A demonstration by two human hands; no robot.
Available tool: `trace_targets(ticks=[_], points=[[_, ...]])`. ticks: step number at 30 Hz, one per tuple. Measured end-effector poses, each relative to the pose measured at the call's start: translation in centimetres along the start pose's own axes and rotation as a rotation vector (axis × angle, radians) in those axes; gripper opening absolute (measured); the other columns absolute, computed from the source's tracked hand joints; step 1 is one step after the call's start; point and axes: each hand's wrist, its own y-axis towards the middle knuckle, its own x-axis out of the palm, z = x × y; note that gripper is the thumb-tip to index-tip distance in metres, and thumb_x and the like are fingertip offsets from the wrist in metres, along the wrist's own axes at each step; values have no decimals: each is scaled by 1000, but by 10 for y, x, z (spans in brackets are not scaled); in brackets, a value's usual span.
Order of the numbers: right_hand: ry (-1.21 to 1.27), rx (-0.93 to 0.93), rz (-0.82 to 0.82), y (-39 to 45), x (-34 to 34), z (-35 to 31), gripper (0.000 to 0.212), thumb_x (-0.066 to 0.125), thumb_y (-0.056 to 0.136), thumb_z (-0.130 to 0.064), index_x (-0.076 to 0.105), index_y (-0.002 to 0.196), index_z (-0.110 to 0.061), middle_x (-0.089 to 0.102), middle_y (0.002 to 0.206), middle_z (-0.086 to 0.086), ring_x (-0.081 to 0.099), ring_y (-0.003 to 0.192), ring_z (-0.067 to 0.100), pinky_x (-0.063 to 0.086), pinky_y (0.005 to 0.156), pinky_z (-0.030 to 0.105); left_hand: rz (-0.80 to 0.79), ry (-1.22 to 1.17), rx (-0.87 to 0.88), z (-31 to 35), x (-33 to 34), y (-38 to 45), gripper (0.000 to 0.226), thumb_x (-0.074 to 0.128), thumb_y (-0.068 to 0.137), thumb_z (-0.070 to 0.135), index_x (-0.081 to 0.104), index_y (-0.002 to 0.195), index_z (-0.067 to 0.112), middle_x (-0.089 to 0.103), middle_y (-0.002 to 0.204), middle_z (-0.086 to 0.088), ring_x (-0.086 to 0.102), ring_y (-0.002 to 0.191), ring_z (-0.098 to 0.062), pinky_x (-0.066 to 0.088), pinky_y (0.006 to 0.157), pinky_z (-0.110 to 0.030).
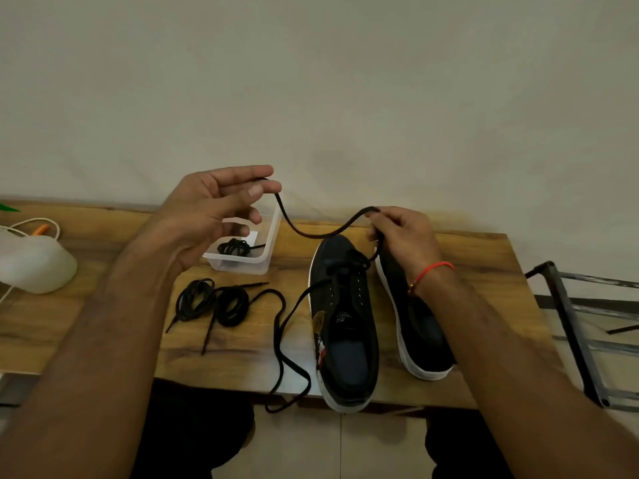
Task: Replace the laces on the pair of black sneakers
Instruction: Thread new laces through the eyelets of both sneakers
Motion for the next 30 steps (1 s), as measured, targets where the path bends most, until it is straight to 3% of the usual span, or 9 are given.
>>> trace_targets(ticks=[2,5,7,9,12,14,19,23,30], points=[[-104,-41,-302,-8,5,-1,30,59,99,-11,67,126,-21,74,105,-5,66,103,6,52,95,32,133,86,85,-5,8,4,24,63,98,21,71,121,22,76,112,1,62,69,-14,54,62,-28],[-281,-114,-577,-15,10,-4,63,58,99,-9,39,149,-42,46,151,-11,38,138,3,38,112,30,695,335,493,-13,0,14,21,61,102,29,74,118,28,69,121,2,67,84,-15,60,65,-35],[-374,-119,-437,-17,9,-8,60,56,100,-11,39,149,-41,50,144,-9,43,130,6,42,104,23,954,414,800,-11,-10,12,22,59,104,33,75,118,28,54,136,-4,63,104,-15,59,77,-40],[-419,-87,-288,-15,5,-9,41,58,99,-15,53,136,-32,62,113,-4,59,101,12,48,75,11,1002,545,975,-6,-13,6,24,54,107,24,75,119,18,53,139,-10,59,101,-15,53,87,-30],[-608,65,-307,-13,-3,-6,23,64,94,-30,52,112,-22,61,92,2,60,79,17,43,59,20,743,809,968,-10,3,4,27,49,105,7,72,118,12,70,118,-1,63,103,-25,47,98,-31],[-749,147,-395,-16,-4,-4,33,66,92,-42,49,108,-19,61,88,4,58,69,17,45,55,24,446,809,768,-23,21,11,32,50,100,-1,71,119,13,70,112,1,63,104,-18,52,97,-38],[-901,210,-521,-25,0,-7,39,68,87,-53,46,97,-22,62,97,4,66,68,23,55,49,27,-65,738,325,-69,82,11,37,55,100,1,65,133,16,66,94,4,61,77,-3,57,80,-24],[-889,246,-559,-27,4,-6,27,63,92,-45,56,94,-19,66,89,7,72,72,27,61,61,31,-74,623,179,-89,103,6,16,71,93,15,73,108,18,74,89,4,68,72,-2,58,69,-20],[-622,318,-462,-25,-4,2,22,61,97,-28,66,98,-6,71,93,12,74,83,26,63,75,42,-76,826,288,-104,113,4,22,66,96,14,75,115,16,73,113,-2,62,106,-10,51,99,-31]])
